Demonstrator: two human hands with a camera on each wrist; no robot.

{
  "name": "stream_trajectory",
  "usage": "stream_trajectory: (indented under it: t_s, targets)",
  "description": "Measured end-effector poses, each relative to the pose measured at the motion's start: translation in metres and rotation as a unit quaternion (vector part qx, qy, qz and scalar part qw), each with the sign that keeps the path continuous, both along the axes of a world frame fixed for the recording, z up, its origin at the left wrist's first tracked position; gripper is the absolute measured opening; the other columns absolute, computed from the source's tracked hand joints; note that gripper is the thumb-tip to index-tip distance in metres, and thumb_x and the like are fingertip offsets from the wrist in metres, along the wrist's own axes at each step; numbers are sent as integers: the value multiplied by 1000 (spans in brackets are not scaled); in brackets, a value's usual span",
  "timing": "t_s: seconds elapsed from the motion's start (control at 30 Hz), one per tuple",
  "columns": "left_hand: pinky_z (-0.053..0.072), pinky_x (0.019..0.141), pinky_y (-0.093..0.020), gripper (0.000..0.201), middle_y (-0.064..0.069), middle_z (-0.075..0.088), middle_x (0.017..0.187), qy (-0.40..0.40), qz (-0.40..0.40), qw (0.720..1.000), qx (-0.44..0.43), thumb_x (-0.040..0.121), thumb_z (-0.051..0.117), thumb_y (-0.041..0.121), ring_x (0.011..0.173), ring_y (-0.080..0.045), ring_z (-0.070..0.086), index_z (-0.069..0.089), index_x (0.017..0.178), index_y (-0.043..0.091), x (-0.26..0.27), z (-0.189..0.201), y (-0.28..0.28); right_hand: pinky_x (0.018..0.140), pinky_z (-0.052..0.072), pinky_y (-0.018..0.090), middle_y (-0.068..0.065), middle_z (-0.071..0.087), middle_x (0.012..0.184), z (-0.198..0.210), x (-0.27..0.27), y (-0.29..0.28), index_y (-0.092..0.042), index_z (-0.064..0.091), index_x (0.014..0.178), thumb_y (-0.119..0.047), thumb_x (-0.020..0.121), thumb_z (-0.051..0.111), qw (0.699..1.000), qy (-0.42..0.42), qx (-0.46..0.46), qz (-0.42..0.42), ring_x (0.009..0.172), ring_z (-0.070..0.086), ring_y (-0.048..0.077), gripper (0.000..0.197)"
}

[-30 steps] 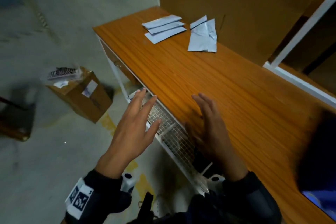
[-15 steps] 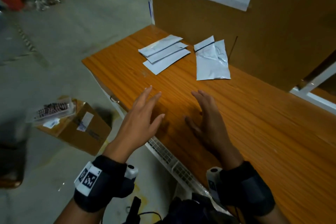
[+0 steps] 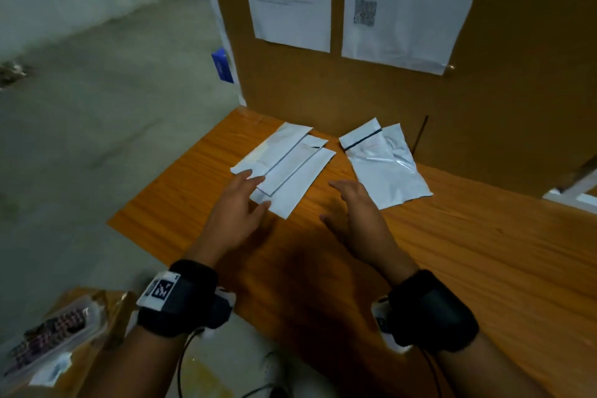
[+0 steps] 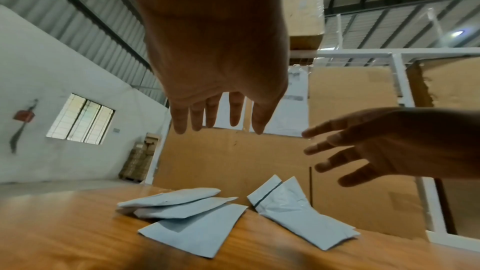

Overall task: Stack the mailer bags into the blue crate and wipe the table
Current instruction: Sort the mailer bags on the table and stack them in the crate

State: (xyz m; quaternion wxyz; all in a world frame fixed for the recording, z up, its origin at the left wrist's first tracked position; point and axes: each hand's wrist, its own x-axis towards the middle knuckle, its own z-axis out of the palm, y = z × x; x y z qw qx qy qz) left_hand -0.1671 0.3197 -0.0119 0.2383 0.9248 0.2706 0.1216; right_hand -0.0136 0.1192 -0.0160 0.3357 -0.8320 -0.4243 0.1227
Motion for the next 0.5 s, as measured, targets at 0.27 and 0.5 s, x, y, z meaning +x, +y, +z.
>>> stream_trajectory:
  t_s: [0.27,0.5]
  targets:
    - [45,96,-38,32,-18,61,127,65,5,994,-90,94,62,20,117,-34,56,63,121,3,77,-28,169,97,48,33,7,53,136,-10,22,117,-15,44,143,-29,91,68,978,161,15,-129,119,55,22,59]
    - [36,65,-33,24,-15,58,76,51,0,985,-163,91,59,26,75,-24,54,59,75,8,149,-51,220,77,57,45,14,67,90,-55,51,177,-7,46,127,-15,91,65,878,364,78,-302,80,68,29,41]
